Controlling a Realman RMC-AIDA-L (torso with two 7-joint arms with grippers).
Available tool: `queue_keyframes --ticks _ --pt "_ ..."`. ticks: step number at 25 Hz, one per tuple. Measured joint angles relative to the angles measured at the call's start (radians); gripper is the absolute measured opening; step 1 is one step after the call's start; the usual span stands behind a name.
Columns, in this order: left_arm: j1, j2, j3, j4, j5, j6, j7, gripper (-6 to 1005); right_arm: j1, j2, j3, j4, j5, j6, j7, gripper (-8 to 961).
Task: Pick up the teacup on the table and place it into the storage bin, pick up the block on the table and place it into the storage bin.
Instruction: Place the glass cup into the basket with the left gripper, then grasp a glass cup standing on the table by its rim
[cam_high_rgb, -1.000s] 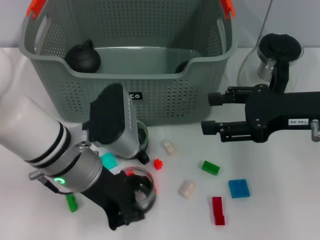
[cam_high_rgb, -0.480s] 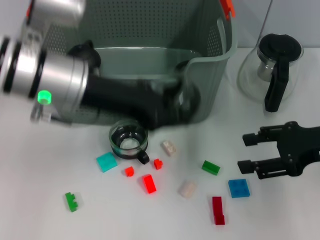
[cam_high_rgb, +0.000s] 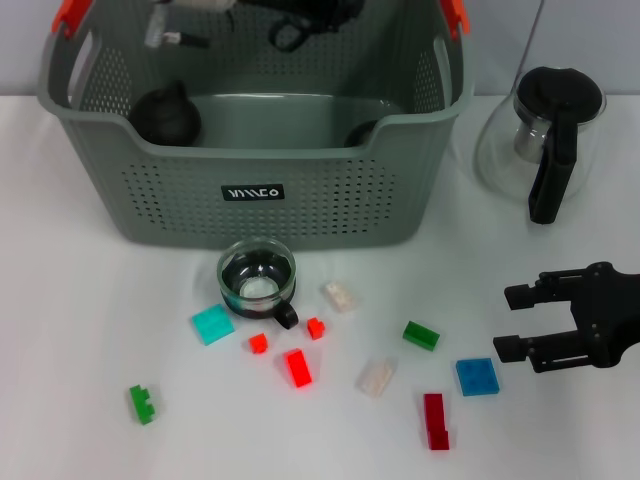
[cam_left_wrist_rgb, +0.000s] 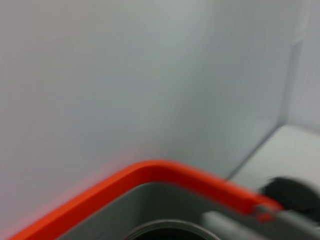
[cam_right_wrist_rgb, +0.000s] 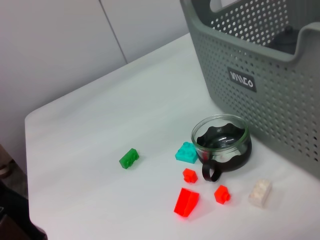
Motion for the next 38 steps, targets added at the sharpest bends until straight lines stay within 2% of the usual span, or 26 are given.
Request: queue_keyframes --ticks 2,4,9,12,14,15,16,18,26,34,36,38 --pt "-0.071 0.004 0.000 -0.127 0.096 -0.121 -0.029 56 0.000 0.000 0.000 0.010 -0.002 0.000 -0.005 796" --pt "-0.114 0.003 -0.001 -0.209 0.166 -0.209 -0.052 57 0.004 0.000 0.000 0.018 -0.009 0.002 -0.007 796" --pt "-0.162 -0.018 0.000 -0.335 0.304 -0.370 -0.077 58 0.011 0.003 0.001 0.024 -0.035 0.007 -0.007 796" --pt "-0.162 -0.034 -0.001 -0.359 0.363 -0.422 -0.089 59 0.014 0.006 0.002 0.024 -0.041 0.008 -0.008 796" --pt "-0.162 -0.034 -0.001 -0.359 0.363 -0.422 -0.089 59 0.017 0.008 0.002 0.024 -0.041 0.008 -0.010 796" --pt "-0.150 -0.054 -0.001 -0.361 0.399 -0.450 -0.090 59 0.019 0.009 0.002 0.025 -0.041 0.008 -0.011 796" --pt "-0.150 -0.054 -0.001 -0.361 0.399 -0.450 -0.090 60 0.022 0.009 0.002 0.027 -0.041 0.008 -0.011 796" --pt "-0.140 -0.068 -0.001 -0.360 0.428 -0.455 -0.090 60 0.028 0.010 0.002 0.032 -0.041 0.008 -0.011 795" --pt "-0.110 -0.078 0.035 -0.358 0.435 -0.452 -0.094 62 0.045 0.009 0.002 0.038 -0.041 0.007 -0.011 795" --pt "-0.095 -0.076 0.029 -0.328 0.430 -0.445 -0.120 338 0.053 0.009 0.001 0.046 -0.041 0.007 -0.019 794" --pt "-0.075 -0.078 0.032 -0.275 0.430 -0.435 -0.161 413 0.053 0.009 0.001 0.047 -0.041 0.007 -0.019 794" --pt "-0.060 -0.076 0.029 -0.204 0.427 -0.383 -0.192 575 0.053 0.009 0.001 0.048 -0.041 0.008 -0.020 794"
